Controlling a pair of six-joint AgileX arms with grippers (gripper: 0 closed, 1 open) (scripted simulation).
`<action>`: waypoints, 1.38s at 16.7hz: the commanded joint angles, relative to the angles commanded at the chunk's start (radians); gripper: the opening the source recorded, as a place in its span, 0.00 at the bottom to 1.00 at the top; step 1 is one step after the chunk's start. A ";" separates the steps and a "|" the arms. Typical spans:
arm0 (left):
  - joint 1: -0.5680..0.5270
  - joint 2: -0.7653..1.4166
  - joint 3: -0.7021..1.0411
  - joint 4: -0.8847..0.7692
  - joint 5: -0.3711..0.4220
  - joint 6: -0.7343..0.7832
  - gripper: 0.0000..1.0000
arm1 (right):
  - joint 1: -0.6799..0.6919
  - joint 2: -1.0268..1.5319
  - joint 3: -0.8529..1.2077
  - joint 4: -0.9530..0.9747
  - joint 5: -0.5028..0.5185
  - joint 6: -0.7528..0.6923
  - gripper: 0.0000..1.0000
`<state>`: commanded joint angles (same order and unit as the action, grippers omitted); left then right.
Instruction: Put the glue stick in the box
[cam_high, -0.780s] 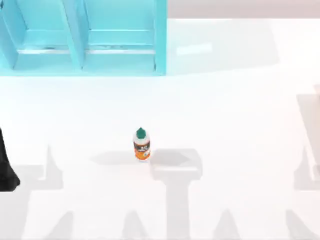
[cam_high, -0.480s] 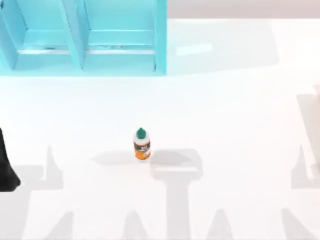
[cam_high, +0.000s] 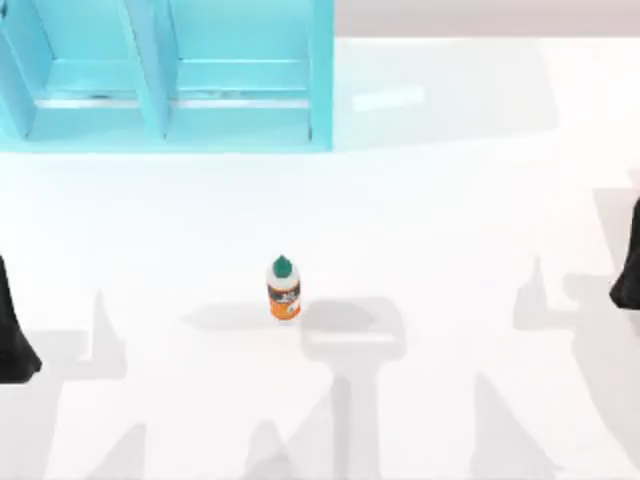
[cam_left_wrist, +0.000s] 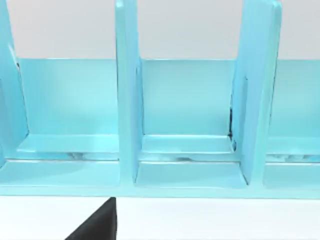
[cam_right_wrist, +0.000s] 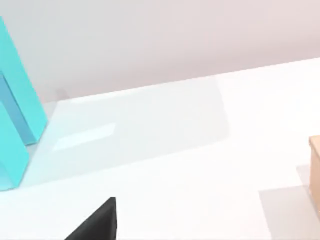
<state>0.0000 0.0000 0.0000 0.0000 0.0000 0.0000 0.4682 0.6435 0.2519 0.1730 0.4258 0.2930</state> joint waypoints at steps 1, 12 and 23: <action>0.000 0.000 0.000 0.000 0.000 0.000 1.00 | 0.063 0.106 0.039 0.022 0.061 0.037 1.00; 0.000 0.000 0.000 0.000 0.000 0.000 1.00 | 0.647 1.234 0.520 0.220 0.633 0.341 1.00; 0.000 0.000 0.000 0.000 0.000 0.000 1.00 | 0.849 1.625 0.794 0.293 0.850 0.421 1.00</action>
<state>0.0000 0.0000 0.0000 0.0000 0.0000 0.0000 1.3167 2.2680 1.0464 0.4662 1.2753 0.7140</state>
